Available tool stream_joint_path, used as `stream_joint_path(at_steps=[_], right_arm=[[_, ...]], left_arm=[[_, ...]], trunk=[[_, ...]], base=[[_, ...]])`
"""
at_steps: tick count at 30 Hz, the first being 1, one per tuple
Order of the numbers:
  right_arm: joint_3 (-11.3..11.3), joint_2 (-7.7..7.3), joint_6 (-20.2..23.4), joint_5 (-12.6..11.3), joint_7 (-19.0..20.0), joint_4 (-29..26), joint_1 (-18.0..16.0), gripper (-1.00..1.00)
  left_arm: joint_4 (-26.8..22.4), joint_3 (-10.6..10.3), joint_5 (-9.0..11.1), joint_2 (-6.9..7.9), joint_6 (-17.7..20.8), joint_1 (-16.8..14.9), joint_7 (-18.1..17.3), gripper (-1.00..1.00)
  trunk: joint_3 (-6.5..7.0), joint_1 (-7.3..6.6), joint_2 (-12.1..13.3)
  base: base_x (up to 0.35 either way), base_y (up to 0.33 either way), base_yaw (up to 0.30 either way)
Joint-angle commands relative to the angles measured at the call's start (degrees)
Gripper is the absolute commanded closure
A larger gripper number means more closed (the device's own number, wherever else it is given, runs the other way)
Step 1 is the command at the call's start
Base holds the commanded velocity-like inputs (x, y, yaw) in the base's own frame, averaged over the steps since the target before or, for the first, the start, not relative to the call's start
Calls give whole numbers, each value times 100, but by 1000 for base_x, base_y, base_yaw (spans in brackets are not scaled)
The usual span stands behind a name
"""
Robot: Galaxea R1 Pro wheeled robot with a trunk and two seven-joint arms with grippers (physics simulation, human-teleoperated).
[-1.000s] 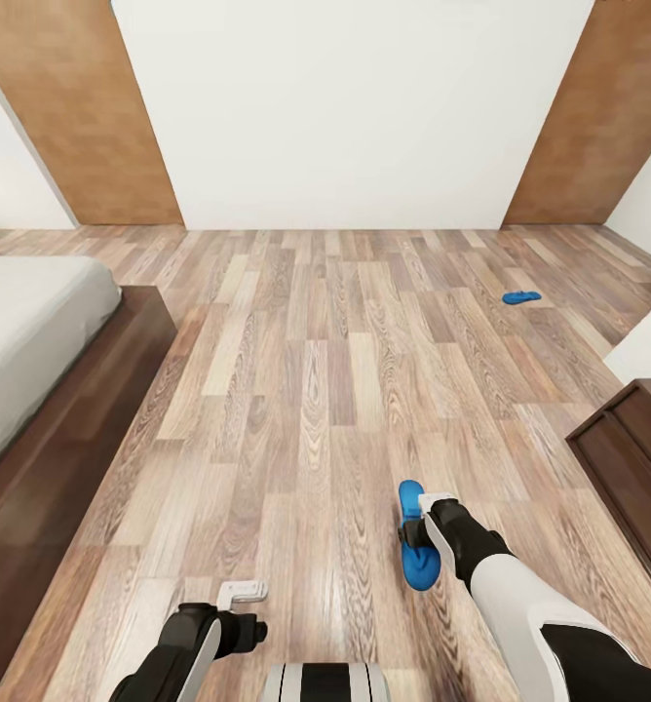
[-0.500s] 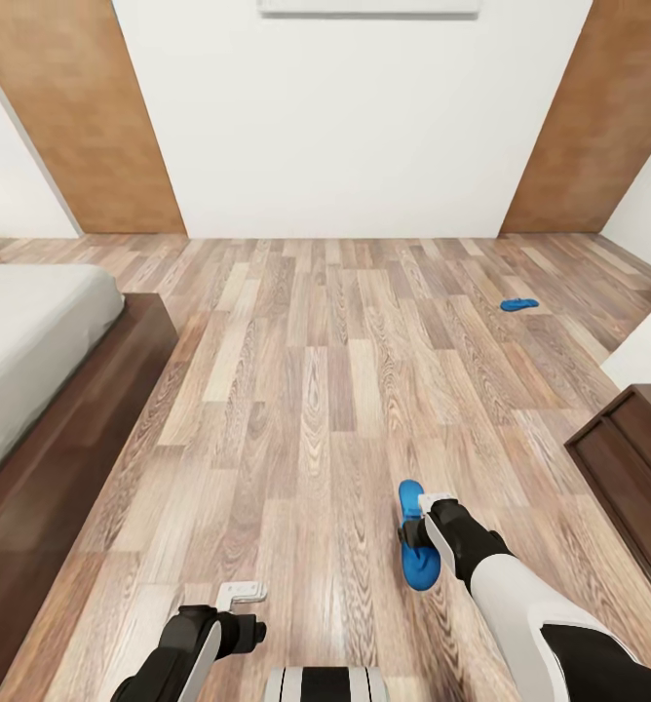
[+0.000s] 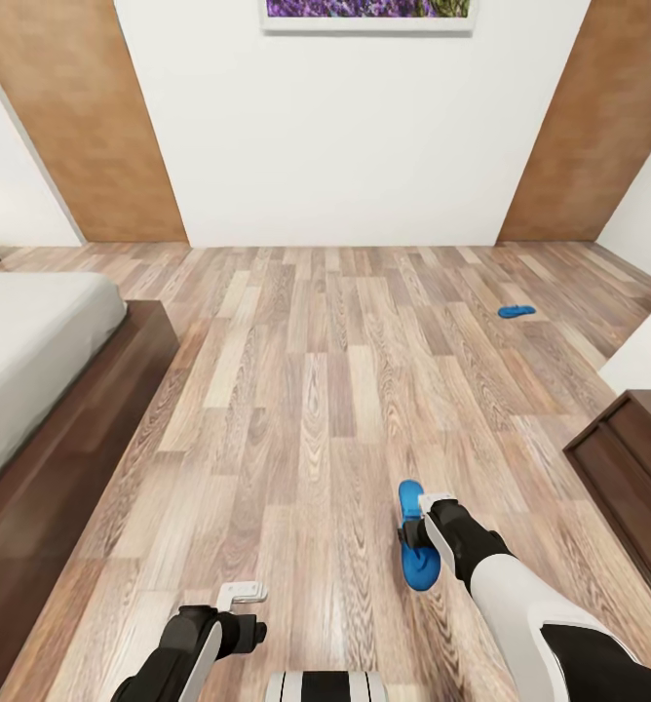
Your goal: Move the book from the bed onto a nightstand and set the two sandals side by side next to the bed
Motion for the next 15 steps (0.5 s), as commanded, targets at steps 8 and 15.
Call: stream_joint_path(at_steps=[8,15], right_arm=[[-46,7,25,45,-3,-5,-1,100],[-47,5,25,45,-6,2,-1,100]], left_arm=[[-7,-16,54,2,24,-1,46,-100],[-7,-14,53,0,24,-1,46,-100]], trunk=[[68,-1,-2],[127,-1,-2]], base=[[0,0,-96],[0,0,-163]])
